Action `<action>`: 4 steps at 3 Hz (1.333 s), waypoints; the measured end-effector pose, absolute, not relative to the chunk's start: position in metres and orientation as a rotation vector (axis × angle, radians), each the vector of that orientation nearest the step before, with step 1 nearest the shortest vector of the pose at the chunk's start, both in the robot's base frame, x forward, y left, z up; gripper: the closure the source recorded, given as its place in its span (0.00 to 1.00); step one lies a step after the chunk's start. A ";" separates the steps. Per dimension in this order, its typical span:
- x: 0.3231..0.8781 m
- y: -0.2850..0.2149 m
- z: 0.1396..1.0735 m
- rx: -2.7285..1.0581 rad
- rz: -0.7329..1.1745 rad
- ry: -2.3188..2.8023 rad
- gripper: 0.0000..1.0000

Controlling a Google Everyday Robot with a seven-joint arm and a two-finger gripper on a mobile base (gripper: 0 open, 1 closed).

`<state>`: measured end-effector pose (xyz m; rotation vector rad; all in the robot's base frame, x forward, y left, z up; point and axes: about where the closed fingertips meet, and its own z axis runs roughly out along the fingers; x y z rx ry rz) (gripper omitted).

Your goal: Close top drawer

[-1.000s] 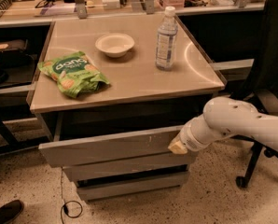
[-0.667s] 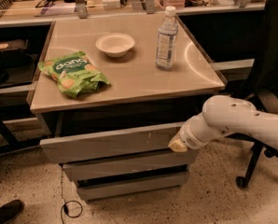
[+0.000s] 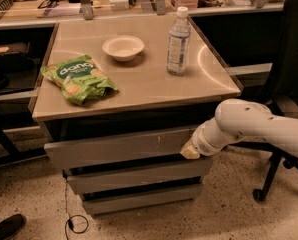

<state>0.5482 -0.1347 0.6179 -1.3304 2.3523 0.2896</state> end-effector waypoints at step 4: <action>0.564 -0.124 0.612 -1.365 0.300 2.364 1.00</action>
Offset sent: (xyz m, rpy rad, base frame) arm 0.0764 0.0272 -0.0184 -0.0320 -0.0050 0.0657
